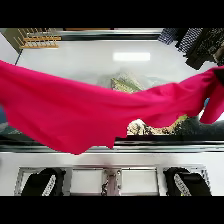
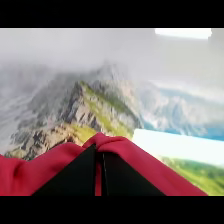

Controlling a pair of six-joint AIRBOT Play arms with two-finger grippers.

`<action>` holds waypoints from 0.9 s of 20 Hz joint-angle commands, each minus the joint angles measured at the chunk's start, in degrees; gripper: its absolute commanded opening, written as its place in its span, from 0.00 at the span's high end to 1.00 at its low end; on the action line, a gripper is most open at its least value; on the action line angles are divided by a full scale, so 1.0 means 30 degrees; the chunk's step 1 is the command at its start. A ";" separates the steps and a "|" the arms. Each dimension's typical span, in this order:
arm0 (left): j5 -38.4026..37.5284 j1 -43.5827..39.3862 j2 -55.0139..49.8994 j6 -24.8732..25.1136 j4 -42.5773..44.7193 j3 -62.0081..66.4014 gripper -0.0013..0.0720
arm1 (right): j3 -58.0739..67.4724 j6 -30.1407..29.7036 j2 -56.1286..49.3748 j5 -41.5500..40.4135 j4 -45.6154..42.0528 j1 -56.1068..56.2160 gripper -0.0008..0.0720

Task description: Fold the clothes and pants, and hang the long-sleeved shirts on hangers.

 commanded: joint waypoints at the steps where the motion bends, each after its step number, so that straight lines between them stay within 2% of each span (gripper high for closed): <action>1: -0.3031 -0.0015 -0.2747 -0.1042 0.0022 -0.1639 0.97 | 0.0007 0.1603 -0.2790 0.2936 -0.0313 0.0022 0.97; 4: 0.0729 -0.0022 -0.6688 0.0503 -0.0029 -0.4058 0.97 | 0.0015 0.0590 -0.7315 0.2514 -0.0328 0.0029 0.97; 6: 0.3781 -0.0022 -0.9967 0.1683 -0.0175 -0.4007 0.97 | 0.0015 -0.0474 -1.0455 0.0342 -0.0321 0.0036 0.97; 7: 0.4517 -0.0015 -1.1846 0.2025 -0.0175 -0.3249 0.97 | 0.0015 -0.0787 -1.1803 -0.1268 -0.0321 0.0036 0.97; 10: 0.4969 -0.0022 -1.6888 0.3366 -0.0182 0.0102 0.97 | 0.0015 -0.1056 -1.4316 -0.5901 -0.0306 0.0036 0.97; 13: 0.4969 -0.0015 -2.0320 0.3366 -0.0175 0.2535 0.94 | 0.0015 -0.1049 -1.5577 -0.8918 0.0721 0.0000 0.94; 14: 0.4881 -0.0007 -2.0961 0.3359 -0.0160 0.3009 0.58 | 0.0015 -0.1049 -1.5773 -0.9333 0.1217 -0.0029 0.74; 15: 0.4634 0.0175 -2.1434 0.3242 -0.0153 0.3395 0.20 | 0.0015 -0.1093 -1.5839 -0.9646 0.1341 -0.0029 0.38; 16: 0.4211 0.0408 -2.1609 0.3257 -0.0138 0.3585 0.24 | 0.0015 -0.1464 -1.5730 -0.9704 0.1355 -0.0102 0.28; 18: 0.2463 0.1049 -2.1587 0.3381 0.0539 0.3512 0.24 | -0.0007 -0.2229 -1.5118 -0.8932 0.1341 -0.0342 0.29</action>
